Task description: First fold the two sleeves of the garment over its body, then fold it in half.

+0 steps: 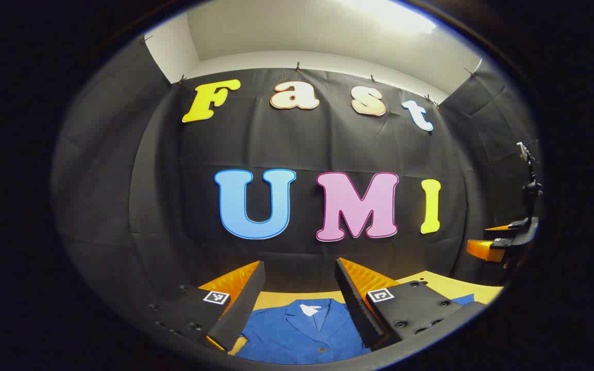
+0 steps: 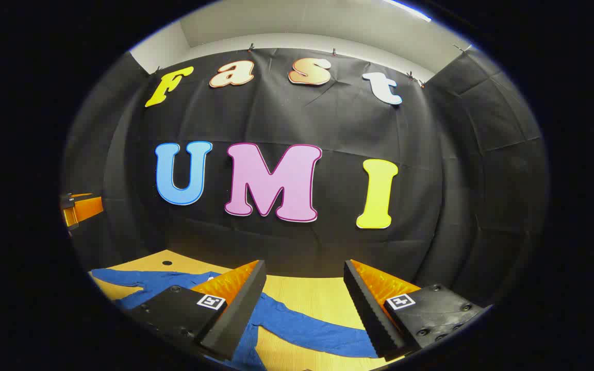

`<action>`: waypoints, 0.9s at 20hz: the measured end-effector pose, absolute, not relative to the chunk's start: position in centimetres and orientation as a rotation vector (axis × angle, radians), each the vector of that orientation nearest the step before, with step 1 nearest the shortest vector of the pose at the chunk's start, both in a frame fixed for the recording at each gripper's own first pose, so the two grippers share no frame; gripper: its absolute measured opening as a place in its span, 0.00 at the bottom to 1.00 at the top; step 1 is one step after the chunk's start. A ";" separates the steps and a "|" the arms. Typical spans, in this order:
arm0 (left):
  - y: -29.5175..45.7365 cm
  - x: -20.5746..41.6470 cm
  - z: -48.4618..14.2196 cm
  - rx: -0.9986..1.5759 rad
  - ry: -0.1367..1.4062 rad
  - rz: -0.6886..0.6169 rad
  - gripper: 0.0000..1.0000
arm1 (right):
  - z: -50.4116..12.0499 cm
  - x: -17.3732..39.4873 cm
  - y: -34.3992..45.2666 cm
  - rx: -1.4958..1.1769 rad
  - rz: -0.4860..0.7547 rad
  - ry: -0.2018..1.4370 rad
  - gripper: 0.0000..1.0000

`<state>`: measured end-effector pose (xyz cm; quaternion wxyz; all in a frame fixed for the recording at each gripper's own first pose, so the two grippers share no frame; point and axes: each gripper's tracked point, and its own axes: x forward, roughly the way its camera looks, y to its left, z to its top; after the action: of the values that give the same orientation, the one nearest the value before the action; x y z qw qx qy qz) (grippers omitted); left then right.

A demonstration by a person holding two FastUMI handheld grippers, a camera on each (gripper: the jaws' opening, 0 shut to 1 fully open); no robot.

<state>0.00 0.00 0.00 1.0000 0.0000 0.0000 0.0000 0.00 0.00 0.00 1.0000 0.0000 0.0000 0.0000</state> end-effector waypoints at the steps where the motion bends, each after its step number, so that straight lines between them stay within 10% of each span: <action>1: 0.1 0.0 -0.1 0.000 0.001 0.001 0.80 | 0.0 0.0 0.0 0.004 0.001 0.001 0.96; 18: 1.0 0.3 -0.2 0.019 0.006 -0.004 0.80 | 0.2 -0.4 -0.1 0.008 -0.024 -0.005 0.96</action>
<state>0.31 1.04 -0.23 0.9999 0.0095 0.0031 -0.0021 -0.36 -0.05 0.18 0.9999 0.0040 -0.0027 -0.0121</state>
